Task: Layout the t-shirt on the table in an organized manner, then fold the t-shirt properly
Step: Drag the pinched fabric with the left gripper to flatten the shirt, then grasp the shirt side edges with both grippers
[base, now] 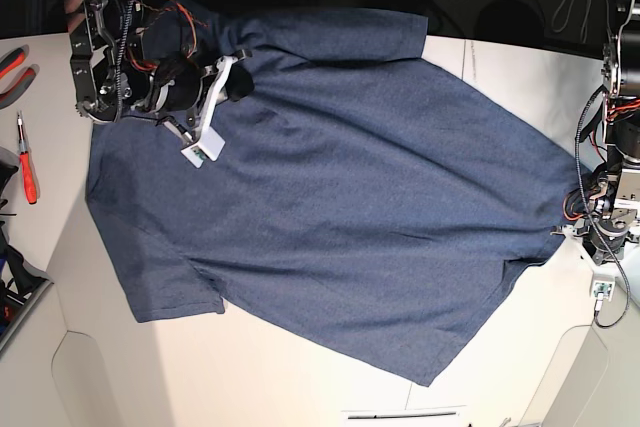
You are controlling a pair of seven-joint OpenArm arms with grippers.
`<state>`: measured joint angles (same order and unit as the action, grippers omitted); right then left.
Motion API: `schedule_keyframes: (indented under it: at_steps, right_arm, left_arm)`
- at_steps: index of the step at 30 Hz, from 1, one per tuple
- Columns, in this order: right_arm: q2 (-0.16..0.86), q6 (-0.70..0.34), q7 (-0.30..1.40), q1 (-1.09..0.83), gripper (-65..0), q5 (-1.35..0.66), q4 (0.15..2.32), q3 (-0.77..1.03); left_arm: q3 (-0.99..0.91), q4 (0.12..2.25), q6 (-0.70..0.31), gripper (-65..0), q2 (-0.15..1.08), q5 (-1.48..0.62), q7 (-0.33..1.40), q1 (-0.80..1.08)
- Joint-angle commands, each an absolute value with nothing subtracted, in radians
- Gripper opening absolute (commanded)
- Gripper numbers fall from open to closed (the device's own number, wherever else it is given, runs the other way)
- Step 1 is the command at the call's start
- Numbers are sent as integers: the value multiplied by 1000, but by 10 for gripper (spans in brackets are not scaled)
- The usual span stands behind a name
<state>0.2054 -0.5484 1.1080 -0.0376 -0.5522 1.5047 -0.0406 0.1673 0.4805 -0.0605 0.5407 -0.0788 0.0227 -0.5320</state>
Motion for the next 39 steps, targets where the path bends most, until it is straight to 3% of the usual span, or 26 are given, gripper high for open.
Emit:
schedule_keyframes:
  at_steps: [1, 4, 7, 9, 13, 14, 21, 33, 39]
  right_arm:
    - [216, -546, 1091, -13, -650, -577, 1542, -18]
    - [215, -545, 1040, -9, -650, -604, 1601, 47]
    - [213, -525, 977, -12, -650, -638, 1660, 128]
    - [209, -493, 930, -12, -650, -636, 1687, 186]
    - [180, -414, 897, -15, -650, -604, 1694, 309]
    - [171, -385, 896, -18, -650, -585, 1693, 334]
    - [116, -288, 885, -78, -650, -534, 1694, 446]
    - [80, -286, 770, -168, -650, -465, 1694, 479]
    - [79, -329, 767, -178, -650, -450, 1693, 478]
  left_arm:
    - [164, 503, -45, -650, 567, -96, 8, -561]
    - [164, 531, -47, -650, 569, -142, 33, -559]
    - [163, 587, -131, -650, 568, -170, 41, -553]
    - [163, 641, -262, -650, 568, -181, 42, -547]
    - [163, 717, -665, -650, 556, -226, 41, -548]
    - [163, 726, -698, -650, 543, -233, 38, -549]
    - [163, 722, -698, -650, 418, -133, 34, -550]
    - [163, 720, -501, -650, 361, -120, 33, -548]
    - [164, 720, -493, -650, 361, -84, 38, -548]
